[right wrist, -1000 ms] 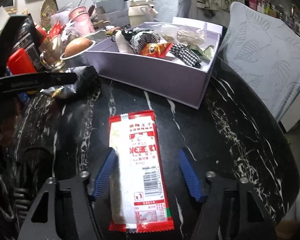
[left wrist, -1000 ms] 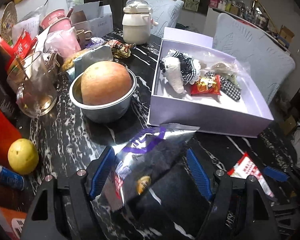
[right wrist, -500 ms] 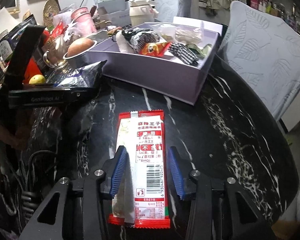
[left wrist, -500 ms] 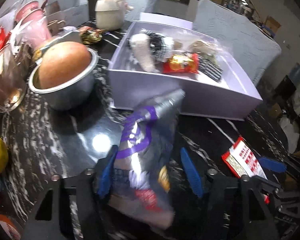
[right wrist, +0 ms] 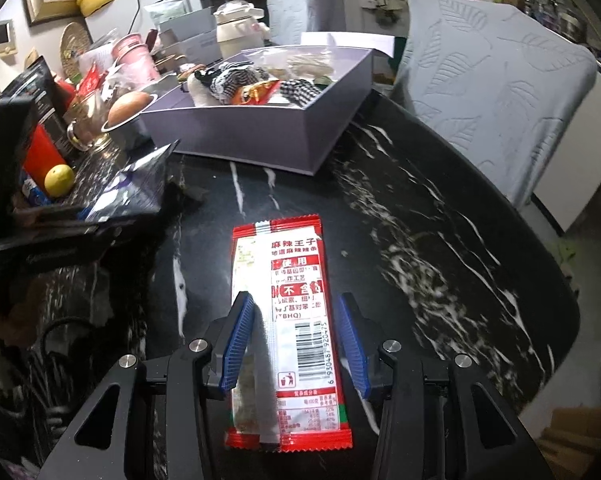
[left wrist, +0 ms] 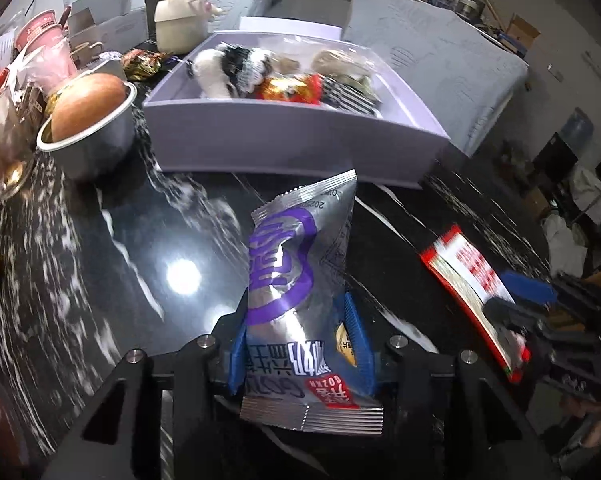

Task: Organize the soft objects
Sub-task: 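Grasp the silver-purple snack bag with the left tool while the right tool grasps the red-white packet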

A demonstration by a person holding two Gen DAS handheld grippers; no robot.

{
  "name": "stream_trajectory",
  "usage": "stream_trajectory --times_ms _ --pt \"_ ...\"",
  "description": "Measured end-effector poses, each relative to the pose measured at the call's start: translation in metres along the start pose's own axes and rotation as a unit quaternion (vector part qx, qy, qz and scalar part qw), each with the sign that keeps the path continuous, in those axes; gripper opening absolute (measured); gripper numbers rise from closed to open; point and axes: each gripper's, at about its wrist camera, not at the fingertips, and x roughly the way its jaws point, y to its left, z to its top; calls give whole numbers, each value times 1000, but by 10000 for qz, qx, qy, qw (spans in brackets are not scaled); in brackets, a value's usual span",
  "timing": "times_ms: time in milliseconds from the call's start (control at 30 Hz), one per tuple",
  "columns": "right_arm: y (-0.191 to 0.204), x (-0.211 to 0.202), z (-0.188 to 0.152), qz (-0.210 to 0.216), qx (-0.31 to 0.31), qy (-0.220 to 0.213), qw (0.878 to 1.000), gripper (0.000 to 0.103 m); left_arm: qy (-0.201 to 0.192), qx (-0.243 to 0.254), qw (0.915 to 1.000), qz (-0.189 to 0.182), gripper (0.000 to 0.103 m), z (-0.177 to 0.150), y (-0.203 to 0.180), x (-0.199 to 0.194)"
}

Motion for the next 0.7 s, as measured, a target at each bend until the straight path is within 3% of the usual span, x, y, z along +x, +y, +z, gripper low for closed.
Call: stream_trajectory --times_ms 267,333,367,400,500,700 --pt "-9 -14 -19 118 89 -20 9999 43 109 84 9997 -214 43 -33 -23 -20" --pt "-7 -16 -22 171 63 -9 9998 53 133 99 9996 -213 43 -40 -27 -23" --pt "-6 -16 -23 172 31 -5 9998 70 147 91 9996 -229 43 -42 -29 -25" --pt "-4 -16 -23 190 5 11 9998 74 159 88 9995 -241 43 -44 -29 -26" --pt "0 -14 -23 298 -43 -34 9995 74 133 111 9997 -175 43 -48 -29 -27" --pt "10 -4 -15 127 -213 -87 9997 74 20 90 9999 -70 43 -43 -25 -22"
